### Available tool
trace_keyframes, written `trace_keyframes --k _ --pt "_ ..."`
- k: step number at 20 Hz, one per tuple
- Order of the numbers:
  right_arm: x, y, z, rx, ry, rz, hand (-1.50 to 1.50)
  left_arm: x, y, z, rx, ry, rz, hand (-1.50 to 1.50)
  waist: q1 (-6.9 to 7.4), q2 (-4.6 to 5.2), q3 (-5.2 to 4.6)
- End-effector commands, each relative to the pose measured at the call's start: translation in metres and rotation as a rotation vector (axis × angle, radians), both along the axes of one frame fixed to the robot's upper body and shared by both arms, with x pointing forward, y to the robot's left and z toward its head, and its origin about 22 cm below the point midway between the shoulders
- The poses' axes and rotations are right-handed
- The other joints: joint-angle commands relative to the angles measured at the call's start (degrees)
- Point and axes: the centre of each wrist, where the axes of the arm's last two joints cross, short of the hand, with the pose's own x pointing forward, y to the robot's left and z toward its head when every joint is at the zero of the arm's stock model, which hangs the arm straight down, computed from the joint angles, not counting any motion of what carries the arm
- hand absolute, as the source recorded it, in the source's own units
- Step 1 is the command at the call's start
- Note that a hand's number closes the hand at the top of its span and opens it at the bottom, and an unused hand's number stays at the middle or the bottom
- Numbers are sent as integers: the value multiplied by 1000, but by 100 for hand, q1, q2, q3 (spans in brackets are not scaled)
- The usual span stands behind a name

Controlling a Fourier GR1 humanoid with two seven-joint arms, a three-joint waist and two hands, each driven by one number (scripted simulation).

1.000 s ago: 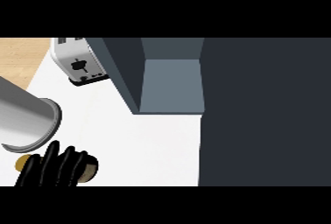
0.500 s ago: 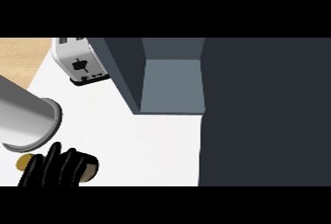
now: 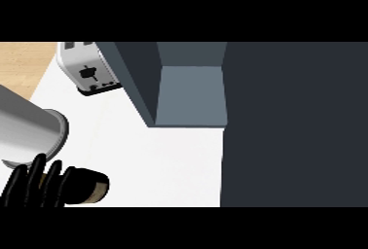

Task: Pick up the wine, place it into the cabinet and close the cabinet

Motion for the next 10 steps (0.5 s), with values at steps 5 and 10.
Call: trace_keyframes --k 5,10 --pt "-16 -3 25 27 -46 15 -150 -24 33 40 -3 -127 88 -150 21 4 -11" --pt "-21 9 22 24 -40 16 -150 -26 41 44 12 -94 113 -150 2 3 -7"
